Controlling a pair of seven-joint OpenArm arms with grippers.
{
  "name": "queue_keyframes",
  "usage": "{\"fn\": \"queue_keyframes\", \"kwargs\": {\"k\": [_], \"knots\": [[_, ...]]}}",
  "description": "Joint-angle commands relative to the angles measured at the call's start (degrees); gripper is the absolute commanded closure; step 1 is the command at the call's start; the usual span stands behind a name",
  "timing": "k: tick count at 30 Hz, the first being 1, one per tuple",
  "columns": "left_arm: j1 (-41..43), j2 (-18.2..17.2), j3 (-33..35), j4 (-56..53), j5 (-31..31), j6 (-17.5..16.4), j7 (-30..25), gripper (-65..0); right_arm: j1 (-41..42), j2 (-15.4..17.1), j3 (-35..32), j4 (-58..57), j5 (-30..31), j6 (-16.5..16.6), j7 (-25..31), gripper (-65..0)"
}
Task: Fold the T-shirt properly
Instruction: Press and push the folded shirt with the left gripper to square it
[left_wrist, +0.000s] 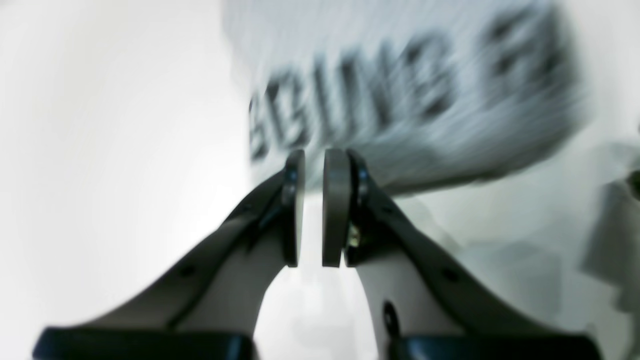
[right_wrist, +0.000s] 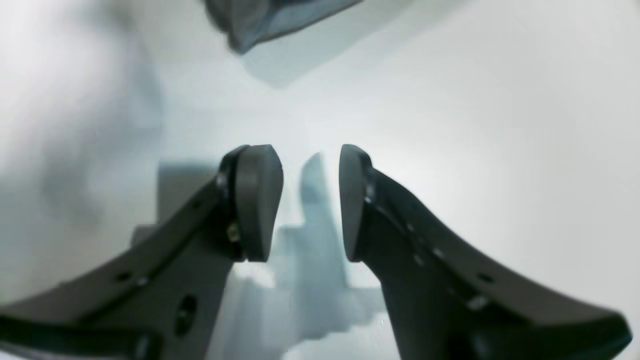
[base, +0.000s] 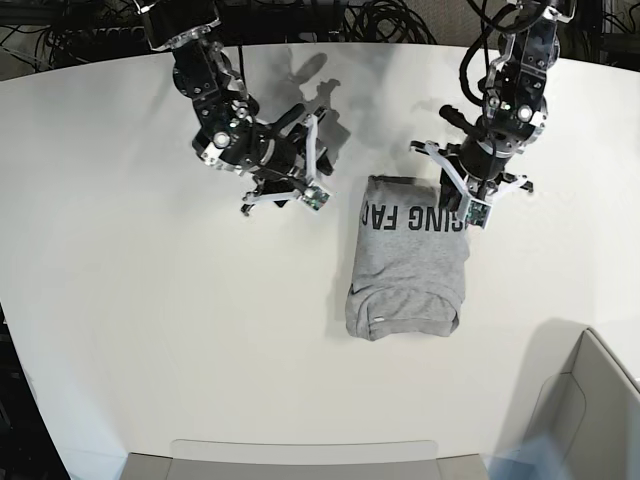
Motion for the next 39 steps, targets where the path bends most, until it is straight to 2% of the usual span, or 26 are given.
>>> {"fn": "queue_keyframes", "kwargs": {"k": [1,5,9,16,20,26,34,39], "knots": [[0.03,-0.45,-0.96,2.20,0.50,0.60,-1.17,-6.2,0.54,-0.01,1.81,3.04,0.31,0.25,1.12,-22.1],[-1.11,3.15,-0.96,3.17,0.50,0.60,-4.33,-6.2,-1.39,-0.10,10.25,8.49,0.31,0.25,1.12,-22.1],[-6.38,7.90,-0.35,-2.99,0.50,0.60,-8.64,-6.2,-3.15,0.08,16.14,10.25,0.31,0.25,1.12,-22.1],[-16.49,11.77,-0.43,-18.64,0.42,0.60,-16.90,-6.2,-7.55,0.25,18.86,12.27,0.31,0.25,1.12,-22.1],[-19.40,12.03,-0.52,-26.55,0.42,0.60,-21.04,-6.2,-9.31,0.25,18.86,13.15,0.40,0.25,1.12,-22.1],[-19.75,13.26,-0.43,-31.65,0.42,0.60,-21.21,-6.2,-9.83,0.25,18.86,13.42,0.40,0.25,1.12,-22.1],[-17.81,12.73,-1.05,-42.11,0.42,0.60,-21.74,-6.2,-9.66,0.25,18.86,13.42,0.40,0.25,1.12,-22.1],[-16.14,7.72,-2.28,-42.11,0.42,0.60,-21.74,-6.2,-9.48,0.25,18.86,13.42,0.40,0.25,1.12,-22.1]]}}
